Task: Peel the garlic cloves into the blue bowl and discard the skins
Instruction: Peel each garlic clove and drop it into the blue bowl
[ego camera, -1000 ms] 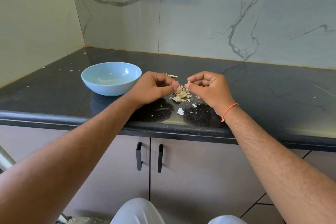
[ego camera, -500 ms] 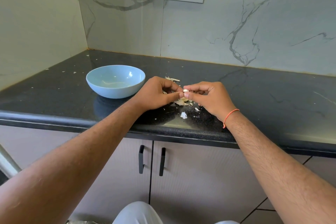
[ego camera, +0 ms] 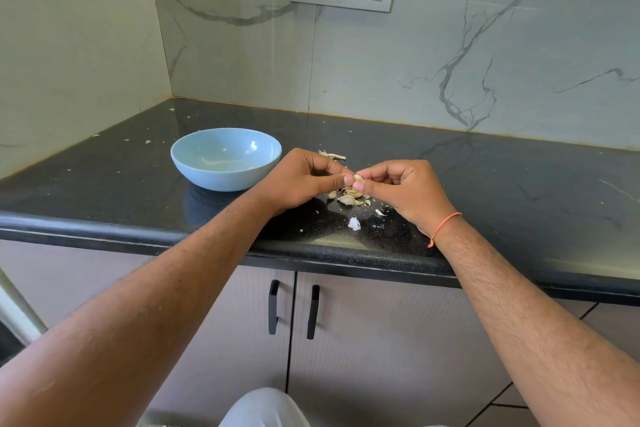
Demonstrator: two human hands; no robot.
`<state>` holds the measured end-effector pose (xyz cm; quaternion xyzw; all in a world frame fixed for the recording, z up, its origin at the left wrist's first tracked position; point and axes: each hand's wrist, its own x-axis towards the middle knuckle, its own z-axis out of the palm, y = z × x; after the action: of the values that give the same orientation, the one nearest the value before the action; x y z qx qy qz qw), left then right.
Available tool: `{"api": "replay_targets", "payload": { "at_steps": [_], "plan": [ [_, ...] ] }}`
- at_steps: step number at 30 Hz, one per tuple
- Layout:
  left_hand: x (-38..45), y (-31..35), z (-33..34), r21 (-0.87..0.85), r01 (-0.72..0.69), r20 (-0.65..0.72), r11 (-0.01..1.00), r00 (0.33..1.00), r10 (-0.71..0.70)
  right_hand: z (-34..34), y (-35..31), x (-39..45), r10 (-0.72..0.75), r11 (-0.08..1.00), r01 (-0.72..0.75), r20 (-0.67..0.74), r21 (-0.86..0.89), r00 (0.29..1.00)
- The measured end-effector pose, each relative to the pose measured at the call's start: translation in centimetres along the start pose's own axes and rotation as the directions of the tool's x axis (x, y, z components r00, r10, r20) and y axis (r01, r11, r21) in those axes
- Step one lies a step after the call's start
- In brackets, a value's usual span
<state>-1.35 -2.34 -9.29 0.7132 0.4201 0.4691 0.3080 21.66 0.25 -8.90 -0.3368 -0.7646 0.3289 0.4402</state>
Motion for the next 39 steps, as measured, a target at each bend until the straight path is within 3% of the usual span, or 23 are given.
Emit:
{"api": "replay_targets", "payload": {
  "at_steps": [10,22,25,27,30,33,36,39],
  "plan": [
    [0.0,0.1,0.2,0.089,-0.009,-0.026,0.996,1.0,0.011,0.1,-0.1,-0.1,0.035,0.997,-0.038,-0.042,-0.065,0.998],
    [0.3,-0.2,0.0,0.126,-0.034,-0.07,0.991,0.997,0.043,0.5,-0.9,-0.1,0.092,0.995,-0.093,-0.058,-0.025,0.994],
    [0.4,-0.3,0.2,0.181,-0.049,-0.08,0.982,0.995,0.064,-0.6,-1.9,0.8,0.124,0.981,-0.124,-0.006,-0.152,0.992],
    [0.5,-0.4,0.4,0.227,-0.05,-0.082,0.973,0.994,0.071,-1.7,-2.8,1.7,0.15,0.914,-0.118,0.055,-0.388,0.987],
    [0.5,-0.5,0.4,0.275,-0.052,-0.085,0.96,0.993,0.078,-3.6,-4.8,3.0,0.176,0.712,-0.039,0.124,-0.701,0.976],
    [0.5,-0.6,0.2,0.283,-0.05,-0.103,0.958,0.991,0.082,-3.8,-5.6,3.5,0.165,0.623,0.034,0.174,-0.782,0.971],
    [0.4,-0.6,0.2,0.278,-0.034,-0.121,0.96,0.99,0.07,-2.4,-5.1,3.2,0.242,0.464,0.166,0.305,-0.87,0.921],
    [0.3,-0.4,0.3,0.283,-0.039,-0.14,0.958,0.987,0.081,-3.5,-5.9,4.1,0.194,0.489,0.151,0.276,-0.859,0.941]
  ]
}}
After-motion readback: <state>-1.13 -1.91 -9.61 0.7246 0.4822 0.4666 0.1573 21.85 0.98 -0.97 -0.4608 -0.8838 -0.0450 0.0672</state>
